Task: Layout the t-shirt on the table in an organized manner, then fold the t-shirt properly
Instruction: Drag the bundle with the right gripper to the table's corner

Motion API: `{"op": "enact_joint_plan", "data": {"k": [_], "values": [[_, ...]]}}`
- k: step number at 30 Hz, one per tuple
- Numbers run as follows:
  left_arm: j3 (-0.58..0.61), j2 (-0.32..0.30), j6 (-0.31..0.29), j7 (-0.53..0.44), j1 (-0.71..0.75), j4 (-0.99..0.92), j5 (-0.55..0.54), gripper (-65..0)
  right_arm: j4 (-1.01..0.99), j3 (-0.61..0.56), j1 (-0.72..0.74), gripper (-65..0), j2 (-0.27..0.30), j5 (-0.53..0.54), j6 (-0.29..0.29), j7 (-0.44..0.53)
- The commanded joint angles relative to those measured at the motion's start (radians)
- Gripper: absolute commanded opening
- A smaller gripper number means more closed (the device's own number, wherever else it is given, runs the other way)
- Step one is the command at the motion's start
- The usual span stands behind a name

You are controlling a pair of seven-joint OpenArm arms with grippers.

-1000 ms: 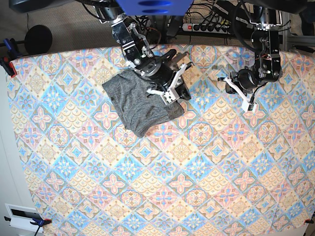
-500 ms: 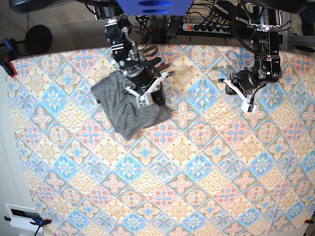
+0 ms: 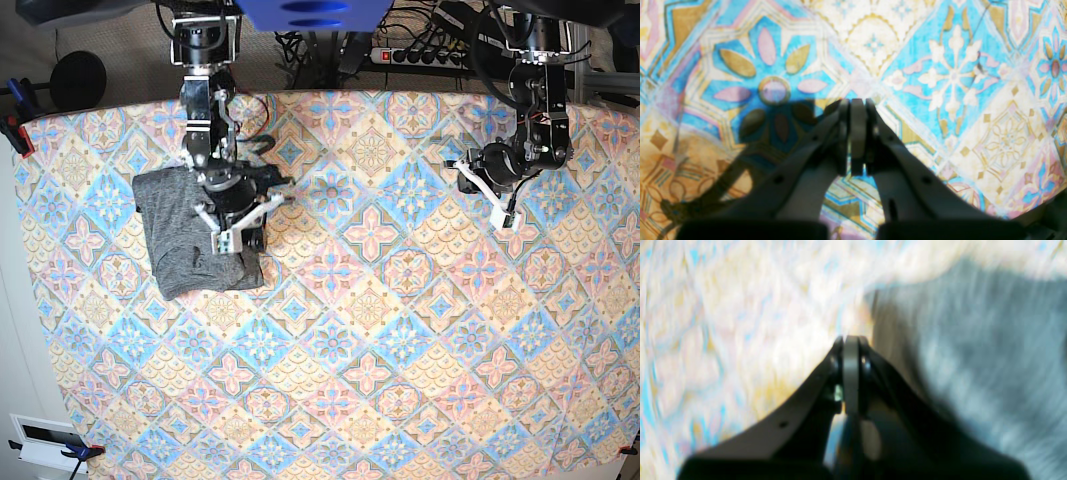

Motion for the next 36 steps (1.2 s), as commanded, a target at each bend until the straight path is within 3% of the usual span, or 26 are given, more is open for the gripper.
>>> {"op": "enact_joint_plan", "data": {"k": [1,8,17,24,32,36], "values": [[-0.004,-0.014,0.0,-0.007,-0.01,0.012,-0.006,-65.0,0.021,0.005,0.022,-65.0,0.027,0.006,0.0,0.024],[-0.004,-0.014,0.0,-0.007,-0.01,0.012,-0.006,-65.0,0.018,0.014,0.019,-65.0,0.128,0.006,0.0,0.016],[-0.004,-0.014,0.0,-0.007,-0.01,0.012,-0.006,-65.0,0.015,0.19,0.017,-65.0,0.139,0.006,0.0,-0.012],[-0.004,-0.014,0.0,-0.007,-0.01,0.012,-0.006,-65.0,0.015,0.262,0.017,-65.0,0.143,0.006,0.0,-0.026],[-0.004,-0.014,0.0,-0.007,-0.01,0.012,-0.006,-65.0,0.015,0.27,0.02,-65.0,0.278,0.006,0.002,-0.026],[-0.004,-0.016,-0.002,-0.007,-0.01,0.012,-0.006,-65.0,0.015,0.27,0.017,-65.0,0.317,0.006,0.005,-0.026]]}}
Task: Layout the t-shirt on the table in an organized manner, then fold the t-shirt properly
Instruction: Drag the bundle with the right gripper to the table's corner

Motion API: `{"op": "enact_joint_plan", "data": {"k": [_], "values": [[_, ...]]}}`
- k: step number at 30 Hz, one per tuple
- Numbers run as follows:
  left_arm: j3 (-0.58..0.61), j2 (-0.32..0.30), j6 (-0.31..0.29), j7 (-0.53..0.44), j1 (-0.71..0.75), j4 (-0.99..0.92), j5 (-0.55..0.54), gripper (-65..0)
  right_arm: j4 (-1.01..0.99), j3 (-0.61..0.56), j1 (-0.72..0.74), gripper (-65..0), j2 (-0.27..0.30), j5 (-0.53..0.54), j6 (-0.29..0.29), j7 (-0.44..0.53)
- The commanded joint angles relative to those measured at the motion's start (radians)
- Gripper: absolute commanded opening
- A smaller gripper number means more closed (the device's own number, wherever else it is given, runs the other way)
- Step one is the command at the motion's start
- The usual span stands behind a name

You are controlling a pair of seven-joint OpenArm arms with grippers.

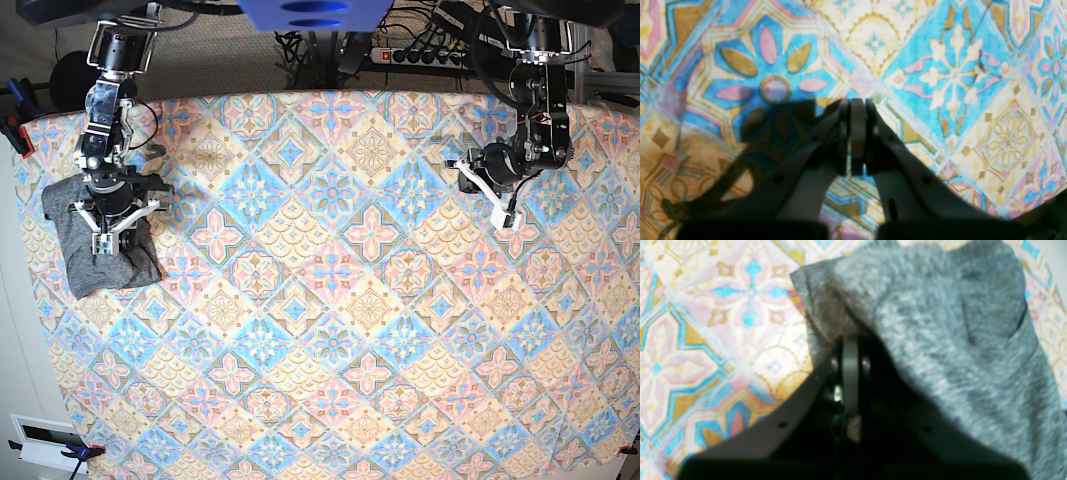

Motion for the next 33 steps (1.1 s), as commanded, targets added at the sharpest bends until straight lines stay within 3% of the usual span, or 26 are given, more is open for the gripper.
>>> {"op": "enact_joint_plan", "data": {"k": [1,4,9,15,18,23,33], "values": [[-0.004,-0.013,-0.002,-0.007,-0.01,0.012,-0.006,-65.0,0.015,0.005,0.011,-65.0,0.03,0.002,-0.005,0.026],[-0.004,-0.013,-0.002,-0.007,-0.01,0.012,-0.006,-65.0,0.008,0.005,0.009,-65.0,0.057,0.004,-0.005,0.026],[-0.004,-0.013,-0.002,-0.007,-0.009,0.012,-0.006,-65.0,-0.072,0.045,0.011,-65.0,0.057,0.004,-0.005,0.032],[-0.004,-0.013,-0.002,-0.007,-0.007,0.012,-0.006,-65.0,-0.187,0.068,0.011,-65.0,0.057,0.142,-0.003,0.032],[-0.004,-0.013,-0.002,-0.007,-0.007,0.012,-0.006,-65.0,-0.223,0.069,0.011,-65.0,0.059,0.147,-0.003,0.047],[-0.004,-0.026,-0.002,-0.007,-0.004,0.013,-0.006,-65.0,-0.232,0.068,0.012,-65.0,0.119,0.147,-0.003,0.079],[-0.004,-0.029,-0.002,-0.007,-0.001,0.013,-0.007,-65.0,-0.233,0.069,0.012,-65.0,0.154,0.147,-0.003,0.081]]}}
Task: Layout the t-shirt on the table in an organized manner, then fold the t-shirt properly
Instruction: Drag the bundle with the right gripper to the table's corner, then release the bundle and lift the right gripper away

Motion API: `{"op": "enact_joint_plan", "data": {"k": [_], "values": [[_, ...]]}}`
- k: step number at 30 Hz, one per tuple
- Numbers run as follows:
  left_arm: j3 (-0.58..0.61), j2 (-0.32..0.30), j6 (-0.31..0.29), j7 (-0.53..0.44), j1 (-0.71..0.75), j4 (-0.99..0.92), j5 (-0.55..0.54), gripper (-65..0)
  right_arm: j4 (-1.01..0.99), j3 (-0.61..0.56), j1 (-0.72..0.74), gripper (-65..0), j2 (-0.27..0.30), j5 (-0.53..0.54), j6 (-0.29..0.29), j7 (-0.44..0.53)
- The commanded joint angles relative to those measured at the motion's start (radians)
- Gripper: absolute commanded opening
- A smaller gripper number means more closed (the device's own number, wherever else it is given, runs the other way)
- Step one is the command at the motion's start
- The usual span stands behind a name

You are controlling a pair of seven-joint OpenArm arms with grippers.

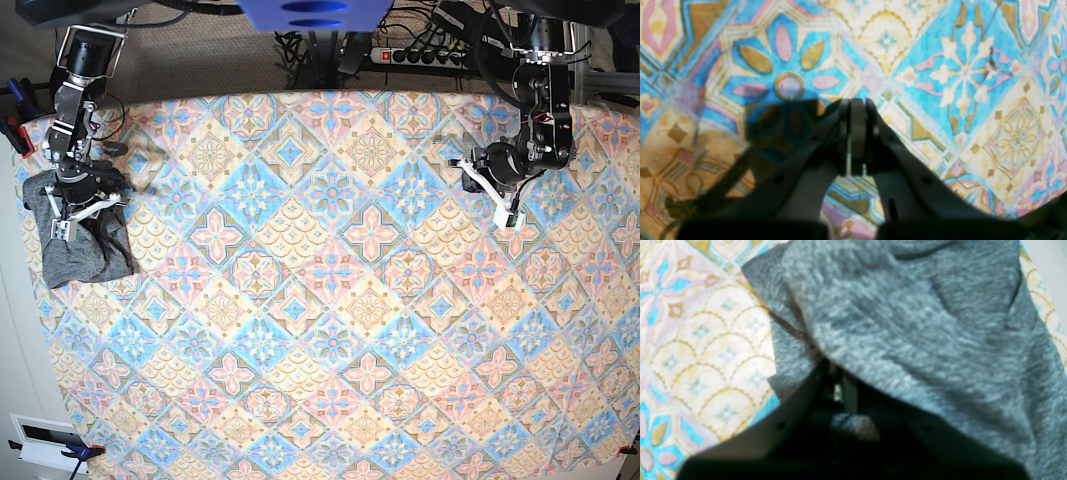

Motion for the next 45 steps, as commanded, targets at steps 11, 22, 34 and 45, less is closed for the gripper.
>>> {"op": "enact_joint_plan", "data": {"k": [11,22,34,45], "values": [[0.0,-0.008,-0.002,-0.007,-0.006,0.015,-0.012,-65.0,0.111,0.054,-0.002,-65.0,0.021,-0.013,-0.023,-0.027],[0.005,-0.005,-0.002,-0.045,-0.006,0.015,-0.012,-65.0,0.259,0.05,-0.079,-65.0,-0.035,-0.013,-0.023,-0.033],[-0.004,0.006,-0.002,-0.068,-0.006,0.033,-0.013,-65.0,0.619,-0.134,-0.28,-65.0,-0.119,-0.011,-0.023,-0.025],[-0.075,0.002,0.007,-0.702,0.256,0.214,-0.003,-65.0,0.736,-0.142,-0.506,-65.0,-0.133,-0.011,-0.023,0.328]]}}
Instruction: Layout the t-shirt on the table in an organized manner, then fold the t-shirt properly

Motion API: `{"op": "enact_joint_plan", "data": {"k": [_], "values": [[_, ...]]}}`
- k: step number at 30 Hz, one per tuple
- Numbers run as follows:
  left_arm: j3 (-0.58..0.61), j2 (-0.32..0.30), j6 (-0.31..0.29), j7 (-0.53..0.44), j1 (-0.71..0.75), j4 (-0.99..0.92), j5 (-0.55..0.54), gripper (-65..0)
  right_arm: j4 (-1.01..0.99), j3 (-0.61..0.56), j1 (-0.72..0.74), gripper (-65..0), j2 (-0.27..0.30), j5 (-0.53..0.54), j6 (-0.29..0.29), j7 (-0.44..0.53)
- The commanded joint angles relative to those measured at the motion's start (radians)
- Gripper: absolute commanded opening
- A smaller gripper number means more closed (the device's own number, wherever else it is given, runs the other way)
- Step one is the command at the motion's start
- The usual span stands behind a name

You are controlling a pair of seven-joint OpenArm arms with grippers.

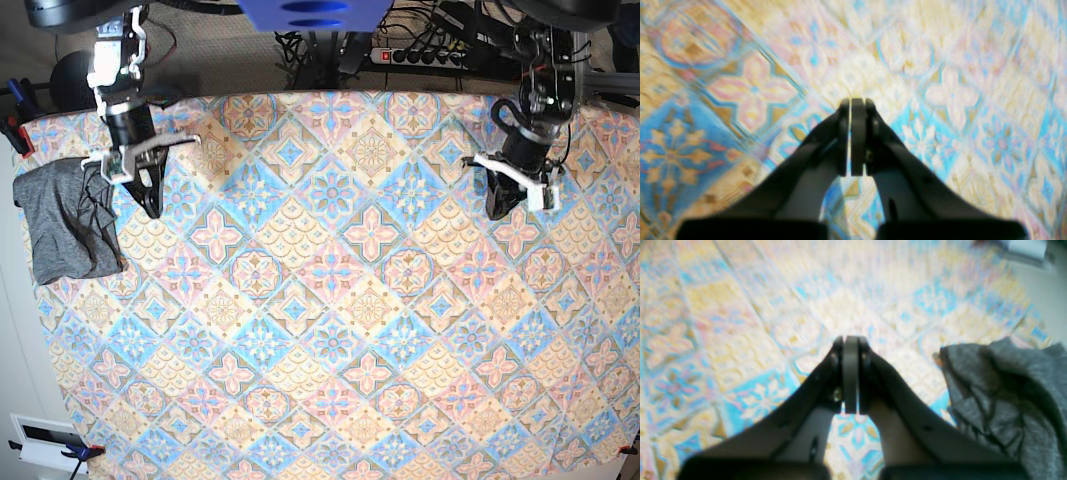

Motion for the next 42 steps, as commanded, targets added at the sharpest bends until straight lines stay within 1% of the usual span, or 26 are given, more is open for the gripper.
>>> {"op": "enact_joint_plan", "data": {"k": [1,3,5,7,9,11,15,19,22,24,26,28,30,31,33,35,39,42], "values": [[-0.006,-0.012,-0.007,-0.091,0.025,0.02,0.006,-65.0,0.018,0.006,-0.028,-65.0,0.009,0.011,-0.001,0.072],[-0.005,-0.01,-0.005,-0.24,0.085,0.02,0.077,-65.0,0.017,0.006,-0.073,-65.0,0.007,0.011,-0.001,0.185],[-0.005,0.008,-0.005,-0.372,0.134,0.02,0.163,-62.5,0.015,0.009,-0.111,-65.0,-0.007,0.011,-0.001,0.306],[-0.02,0.03,-0.005,-0.491,0.195,0.022,0.255,-60.9,0.004,0.064,-0.162,-65.0,-0.05,0.011,-0.001,0.458],[-0.057,0.07,-0.005,-0.585,0.263,0.031,0.316,-60.3,-0.009,0.126,-0.199,-65.0,-0.099,0.01,-0.001,0.567],[-0.107,0.131,-0.005,-0.666,0.312,0.033,0.351,-60.3,-0.034,0.175,-0.228,-65.0,-0.114,0.01,-0.001,0.632],[-0.196,0.235,-0.005,-0.814,0.369,0.019,0.356,-60.3,-0.152,0.248,-0.248,-65.0,-0.117,0.01,-0.001,0.701],[-0.239,0.318,-0.005,-0.99,0.422,0.016,0.365,-60.3,-0.384,0.316,-0.245,-65.0,-0.117,0.01,-0.001,0.765],[-0.238,0.355,-0.005,-1.127,0.464,-0.021,0.367,-60.3,-0.594,0.328,-0.245,-65.0,-0.117,0.01,-0.001,0.868],[-0.235,0.364,-0.005,-1.239,0.471,-0.093,0.371,-60.3,-0.703,0.327,-0.245,-65.0,-0.117,0.01,-0.001,0.942],[-0.216,0.363,-0.005,-1.38,0.462,-0.224,0.419,-60.3,-0.813,0.325,-0.243,-65.0,-0.117,0.007,-0.001,1.008],[-0.201,0.358,-0.005,-1.535,0.436,-0.377,0.508,-60.3,-0.912,0.308,-0.234,-65.0,-0.117,0.007,-0.001,1.061],[-0.19,0.358,-0.005,-1.72,0.415,-0.57,0.623,-60.3,-1.002,0.278,-0.192,-65.0,-0.117,0.007,-0.001,1.123],[-0.189,0.358,-0.005,-1.77,0.398,-0.655,0.669,-60.3,-1.039,0.265,-0.18,-65.0,-0.117,0.007,-0.001,1.152],[-0.189,0.361,-0.005,-1.762,0.361,-0.747,0.75,-60.3,-1.114,0.238,-0.169,-65.0,-0.117,0.007,-0.001,1.196],[-0.189,0.363,-0.005,-1.77,0.336,-0.859,0.781,-60.3,-1.166,0.205,-0.154,-65.0,-0.117,0.007,-0.001,1.212],[-0.189,0.355,-0.005,-1.77,0.263,-1.023,0.832,-60.3,-1.246,0.159,-0.129,-65.0,-0.117,0.007,-0.001,1.233],[-0.189,0.333,-0.005,-1.77,0.208,-1.157,0.862,-60.3,-1.31,0.116,-0.11,-65.0,-0.117,0.007,-0.001,1.233]]}}
